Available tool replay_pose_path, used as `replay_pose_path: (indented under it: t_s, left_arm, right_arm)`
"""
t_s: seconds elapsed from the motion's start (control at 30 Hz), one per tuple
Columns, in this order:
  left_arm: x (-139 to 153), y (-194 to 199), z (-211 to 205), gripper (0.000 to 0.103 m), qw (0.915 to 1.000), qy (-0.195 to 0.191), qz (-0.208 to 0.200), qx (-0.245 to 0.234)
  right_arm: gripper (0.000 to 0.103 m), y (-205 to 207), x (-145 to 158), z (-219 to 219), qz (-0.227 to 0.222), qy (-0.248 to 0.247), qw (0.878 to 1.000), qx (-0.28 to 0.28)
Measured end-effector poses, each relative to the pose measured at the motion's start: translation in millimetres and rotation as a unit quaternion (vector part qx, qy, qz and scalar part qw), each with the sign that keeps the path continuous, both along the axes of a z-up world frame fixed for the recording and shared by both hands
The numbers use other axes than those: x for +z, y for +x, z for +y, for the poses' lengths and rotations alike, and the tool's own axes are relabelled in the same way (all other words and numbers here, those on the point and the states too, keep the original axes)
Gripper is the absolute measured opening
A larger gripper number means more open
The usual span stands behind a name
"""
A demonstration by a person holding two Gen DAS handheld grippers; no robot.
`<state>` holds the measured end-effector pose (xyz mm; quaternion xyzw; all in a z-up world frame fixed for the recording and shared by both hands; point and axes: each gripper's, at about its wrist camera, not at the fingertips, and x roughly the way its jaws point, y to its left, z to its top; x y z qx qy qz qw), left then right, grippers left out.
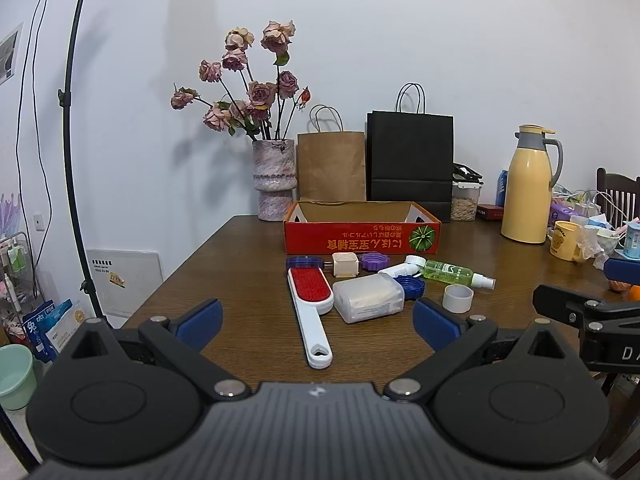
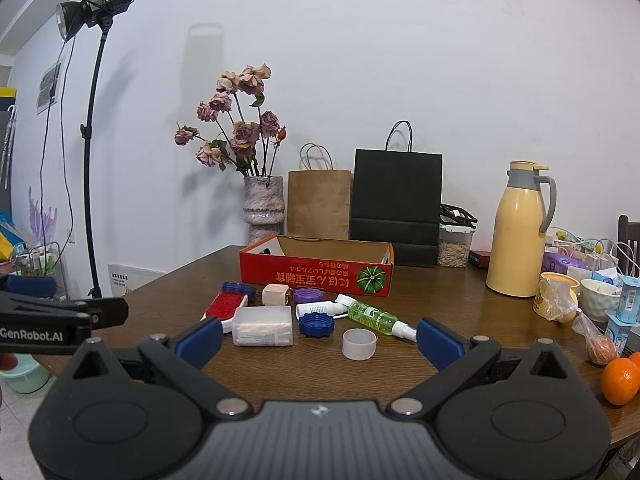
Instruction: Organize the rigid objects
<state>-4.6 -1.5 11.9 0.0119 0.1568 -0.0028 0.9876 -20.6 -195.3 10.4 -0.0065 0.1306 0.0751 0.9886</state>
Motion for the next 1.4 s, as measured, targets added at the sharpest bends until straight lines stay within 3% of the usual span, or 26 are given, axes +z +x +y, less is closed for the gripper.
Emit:
replay_pose_path:
  t_s: [1.4]
  left_arm:
    - [-4.3,6.7,1.2,0.103,1.0000,-0.001,0.007,0.006]
  right_arm:
    - [0.103,1.8,3.3,4.5,-0.003,-0.005,1.000,0.004]
